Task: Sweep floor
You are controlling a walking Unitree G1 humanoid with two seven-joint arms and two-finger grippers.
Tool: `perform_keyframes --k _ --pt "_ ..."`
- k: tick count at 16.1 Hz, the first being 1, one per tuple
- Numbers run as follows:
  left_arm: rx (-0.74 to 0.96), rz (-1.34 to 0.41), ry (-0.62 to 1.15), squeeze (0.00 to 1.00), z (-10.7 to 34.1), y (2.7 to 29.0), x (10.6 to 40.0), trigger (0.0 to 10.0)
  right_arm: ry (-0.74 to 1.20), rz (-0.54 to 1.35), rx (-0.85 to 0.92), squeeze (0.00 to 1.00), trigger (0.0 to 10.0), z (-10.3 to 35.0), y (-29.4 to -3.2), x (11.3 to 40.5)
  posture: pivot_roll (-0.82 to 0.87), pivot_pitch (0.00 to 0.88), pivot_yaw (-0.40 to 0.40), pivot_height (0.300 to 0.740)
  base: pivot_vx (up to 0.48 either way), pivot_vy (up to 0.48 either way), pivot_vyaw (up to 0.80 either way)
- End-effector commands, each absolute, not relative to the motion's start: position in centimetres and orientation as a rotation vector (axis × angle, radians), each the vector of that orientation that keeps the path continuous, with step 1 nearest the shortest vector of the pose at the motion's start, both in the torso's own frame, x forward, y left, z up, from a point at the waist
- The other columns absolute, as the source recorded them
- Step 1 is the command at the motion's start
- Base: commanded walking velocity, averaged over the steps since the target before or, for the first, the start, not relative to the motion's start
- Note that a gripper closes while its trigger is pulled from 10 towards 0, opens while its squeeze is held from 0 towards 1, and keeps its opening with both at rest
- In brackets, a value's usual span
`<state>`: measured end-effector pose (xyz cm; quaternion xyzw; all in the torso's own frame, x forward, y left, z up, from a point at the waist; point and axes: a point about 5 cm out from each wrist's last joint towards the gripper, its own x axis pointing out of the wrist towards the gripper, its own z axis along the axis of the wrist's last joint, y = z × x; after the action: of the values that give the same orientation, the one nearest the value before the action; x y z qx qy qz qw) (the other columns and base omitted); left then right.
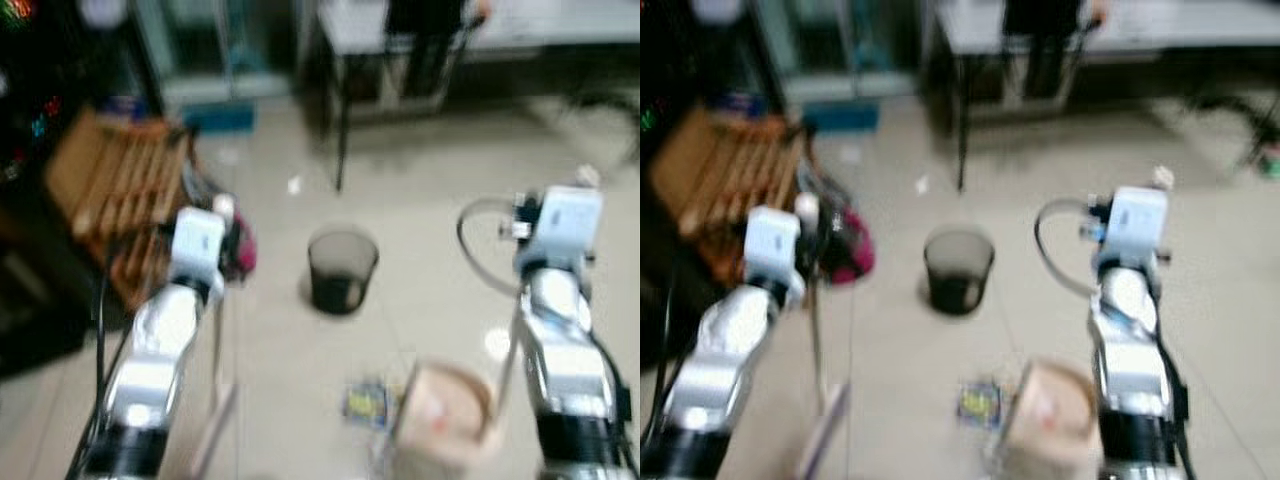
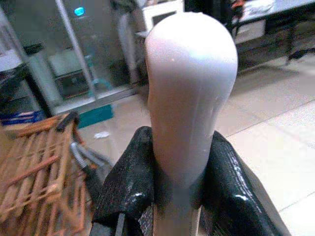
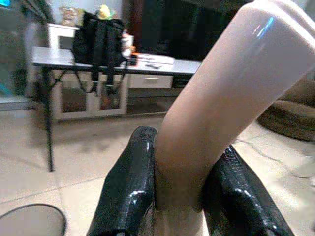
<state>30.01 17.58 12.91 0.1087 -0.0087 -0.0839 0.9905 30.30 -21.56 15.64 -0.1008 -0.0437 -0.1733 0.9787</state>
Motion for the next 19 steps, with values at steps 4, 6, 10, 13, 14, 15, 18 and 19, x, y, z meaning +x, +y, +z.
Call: perform_keyframes --k 4,6,10,13,14,15,18,19 --pt "0.249 -0.14 -0.05 0.0 13.5 17.8 30.5 10.0 -0.107 -0.285 -0.164 0.0 10.0 16.5 -20.0 30.7 -0.06 0.0 0.006 0.74 0.0 0.48 -0.8" --pt "0.248 -0.138 -0.052 0.0 13.5 17.7 30.5 10.0 -0.087 -0.293 -0.134 0.0 10.0 16.1 -19.8 30.9 -0.06 0.0 0.001 0.74 0.0 0.48 -0.8" --pt "0.25 -0.135 -0.056 0.0 13.6 17.7 30.7 10.0 -0.087 -0.293 -0.139 0.0 10.0 15.9 -19.1 31.0 -0.05 0.0 0.008 0.74 0.0 0.48 -0.8" --pt "0.246 -0.137 -0.057 0.0 13.6 17.6 31.0 10.0 -0.071 -0.318 -0.114 0.0 10.0 15.5 -19.1 31.0 -0.06 0.0 0.012 0.74 0.0 0.48 -0.8" --pt "0.244 -0.138 -0.056 0.0 13.6 17.6 31.0 10.0 -0.062 -0.324 -0.098 0.0 10.0 15.4 -19.1 30.9 -0.05 0.0 0.011 0.74 0.0 0.48 -0.8" --pt "0.242 -0.14 -0.055 0.0 13.5 17.5 31.1 10.0 -0.048 -0.333 -0.077 0.0 10.0 15.1 -19.2 30.9 -0.05 0.0 0.011 0.74 0.0 0.48 -0.8" --pt "0.228 -0.148 -0.072 0.0 13.7 17.4 31.1 10.0 -0.04 -0.345 -0.053 0.0 10.0 14.9 -19.1 30.9 -0.05 0.0 0.014 0.74 0.0 0.46 -0.8" --pt "0.274 -0.157 -0.109 0.0 14.2 17.2 31.1 10.0 -0.044 -0.342 -0.053 0.0 10.0 15.0 -19.0 30.9 -0.05 0.0 0.014 0.74 0.0 0.0 -0.8"
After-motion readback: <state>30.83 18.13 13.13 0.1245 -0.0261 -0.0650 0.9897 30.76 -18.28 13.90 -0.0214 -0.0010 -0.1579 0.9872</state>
